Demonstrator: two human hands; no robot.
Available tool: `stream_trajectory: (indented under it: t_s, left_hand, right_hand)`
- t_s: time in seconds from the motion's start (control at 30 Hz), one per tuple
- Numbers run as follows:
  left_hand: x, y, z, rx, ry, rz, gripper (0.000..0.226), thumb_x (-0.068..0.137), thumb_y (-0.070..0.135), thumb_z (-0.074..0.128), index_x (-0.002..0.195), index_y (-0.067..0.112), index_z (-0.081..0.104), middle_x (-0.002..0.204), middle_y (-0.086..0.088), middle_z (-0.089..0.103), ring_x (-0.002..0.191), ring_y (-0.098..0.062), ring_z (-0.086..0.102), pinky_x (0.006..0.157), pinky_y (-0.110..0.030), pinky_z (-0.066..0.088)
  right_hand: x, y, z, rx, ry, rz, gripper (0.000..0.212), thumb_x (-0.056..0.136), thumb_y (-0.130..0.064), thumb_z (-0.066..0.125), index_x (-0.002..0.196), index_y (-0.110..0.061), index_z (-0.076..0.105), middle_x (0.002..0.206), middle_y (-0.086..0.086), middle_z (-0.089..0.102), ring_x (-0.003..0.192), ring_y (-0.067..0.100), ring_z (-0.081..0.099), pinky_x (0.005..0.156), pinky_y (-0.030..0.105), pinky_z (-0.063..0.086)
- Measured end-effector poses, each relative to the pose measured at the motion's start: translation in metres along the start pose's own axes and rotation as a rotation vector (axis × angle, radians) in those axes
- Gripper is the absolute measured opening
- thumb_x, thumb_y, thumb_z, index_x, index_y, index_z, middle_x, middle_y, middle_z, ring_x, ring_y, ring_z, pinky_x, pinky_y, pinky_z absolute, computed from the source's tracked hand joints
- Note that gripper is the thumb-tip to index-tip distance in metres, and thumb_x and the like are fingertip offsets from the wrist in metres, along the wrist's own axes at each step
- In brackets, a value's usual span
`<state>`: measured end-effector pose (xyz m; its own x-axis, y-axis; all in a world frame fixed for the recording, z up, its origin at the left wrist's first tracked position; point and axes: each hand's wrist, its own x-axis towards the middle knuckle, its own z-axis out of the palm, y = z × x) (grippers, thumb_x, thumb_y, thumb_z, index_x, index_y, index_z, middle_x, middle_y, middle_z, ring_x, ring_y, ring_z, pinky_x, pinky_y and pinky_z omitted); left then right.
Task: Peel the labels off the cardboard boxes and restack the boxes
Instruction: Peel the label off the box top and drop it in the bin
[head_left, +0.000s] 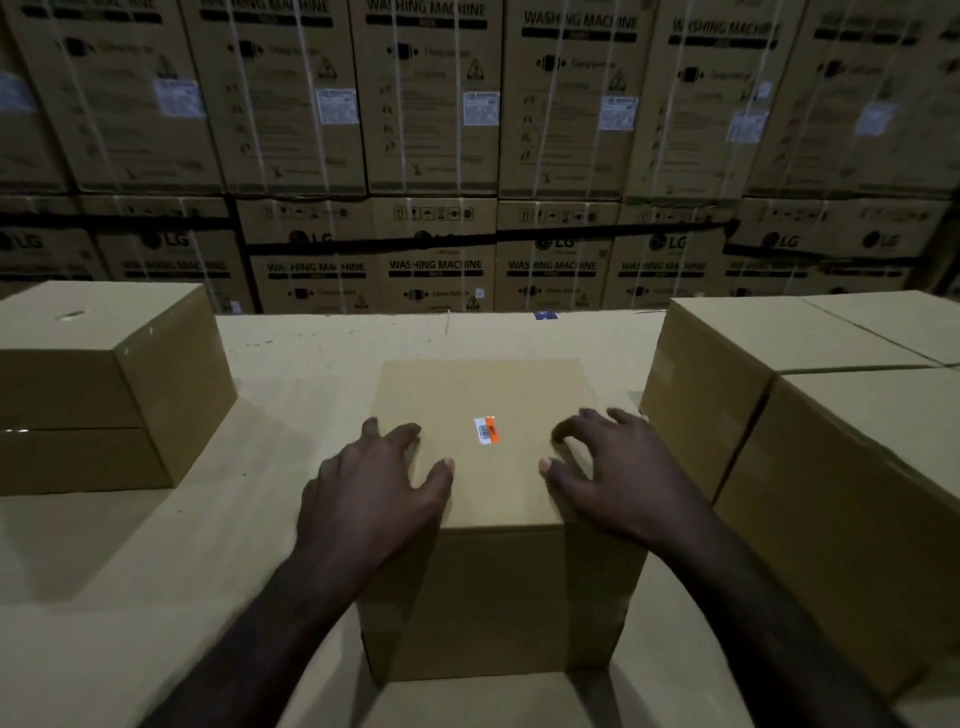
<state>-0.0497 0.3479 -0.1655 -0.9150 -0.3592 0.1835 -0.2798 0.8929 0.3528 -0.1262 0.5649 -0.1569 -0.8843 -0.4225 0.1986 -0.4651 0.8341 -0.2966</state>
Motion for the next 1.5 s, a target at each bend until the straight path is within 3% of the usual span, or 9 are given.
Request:
stream_trajectory:
  t_s: [0.07,0.13,0.2,0.37,0.53,0.7,1.07,1.3,1.5]
  left_hand:
    - [0.013,0.003,0.001,0.053,-0.043,0.067,0.066,0.091,0.063,0.04,0.148,0.032,0.032,0.159,-0.005,0.023,0.14,-0.029,0.032,0.111,-0.046,0.029]
    - [0.028,0.007,0.004,0.113,-0.069,0.135,0.064,0.095,0.059,0.034,0.15,0.028,0.027,0.161,-0.008,0.017,0.147,-0.028,0.017,0.118,-0.047,0.011]
    - [0.037,0.009,0.009,0.151,-0.114,0.173,0.062,0.098,0.056,0.028,0.152,0.026,0.023,0.161,-0.008,0.014,0.149,-0.028,0.008,0.119,-0.048,0.004]
    - [0.039,0.006,0.02,0.176,-0.147,0.199,0.061,0.099,0.053,0.019,0.153,0.024,0.016,0.162,-0.008,0.011,0.149,-0.026,0.008,0.12,-0.05,0.007]
    - [0.038,0.005,0.021,0.177,-0.144,0.202,0.061,0.1,0.052,0.018,0.154,0.024,0.014,0.162,-0.009,0.009,0.149,-0.027,0.006,0.121,-0.047,0.005]
    - [0.037,0.005,0.022,0.167,-0.145,0.191,0.062,0.1,0.052,0.017,0.155,0.025,0.012,0.162,-0.009,0.006,0.149,-0.026,0.002,0.121,-0.045,0.003]
    - [0.037,0.007,0.022,0.162,-0.154,0.177,0.062,0.1,0.053,0.017,0.155,0.025,0.01,0.163,-0.008,0.003,0.15,-0.025,-0.001,0.121,-0.044,0.001]
    - [0.036,0.008,0.02,0.164,-0.162,0.179,0.062,0.1,0.052,0.017,0.155,0.025,0.009,0.163,-0.009,0.002,0.15,-0.025,-0.001,0.121,-0.044,0.001]
    - [0.036,0.008,0.02,0.162,-0.166,0.173,0.062,0.1,0.052,0.017,0.155,0.025,0.008,0.163,-0.008,0.001,0.15,-0.025,-0.003,0.121,-0.044,0.0]
  right_hand:
    - [0.014,-0.013,-0.005,0.101,-0.024,-0.033,0.037,0.095,-0.04,0.053,0.129,-0.027,0.057,0.135,-0.002,0.057,0.133,0.023,0.041,0.107,0.042,0.037]
    - [0.033,-0.023,-0.002,0.261,-0.04,-0.025,0.03,0.095,-0.029,0.054,0.124,-0.026,0.063,0.128,-0.002,0.062,0.117,0.016,0.054,0.09,0.033,0.047]
    - [0.053,-0.026,0.006,0.321,-0.061,0.001,0.029,0.095,-0.02,0.053,0.119,-0.025,0.067,0.129,-0.003,0.063,0.117,0.014,0.055,0.085,0.025,0.042]
    - [0.077,-0.026,0.019,0.42,-0.081,0.119,0.036,0.091,-0.002,0.047,0.107,-0.021,0.074,0.131,0.002,0.061,0.125,0.018,0.051,0.088,0.021,0.037]
    - [0.075,-0.03,0.022,0.418,-0.051,0.086,0.038,0.09,0.004,0.047,0.106,-0.018,0.074,0.142,0.004,0.053,0.136,0.02,0.042,0.094,0.02,0.032]
    - [0.072,-0.032,0.023,0.396,-0.043,0.066,0.04,0.089,0.004,0.049,0.105,-0.023,0.074,0.152,0.004,0.041,0.143,0.019,0.033,0.112,0.033,0.033]
    - [0.069,-0.038,0.022,0.351,-0.046,0.012,0.034,0.091,0.001,0.051,0.105,-0.021,0.073,0.152,0.004,0.041,0.141,0.021,0.036,0.113,0.045,0.033]
    - [0.072,-0.039,0.025,0.32,-0.038,-0.005,0.026,0.095,-0.006,0.048,0.101,-0.024,0.067,0.119,-0.002,0.066,0.113,0.017,0.056,0.104,0.048,0.039]
    - [0.07,-0.04,0.022,0.322,-0.034,0.001,0.029,0.093,-0.002,0.048,0.099,-0.018,0.071,0.128,0.002,0.063,0.121,0.021,0.054,0.107,0.046,0.038]
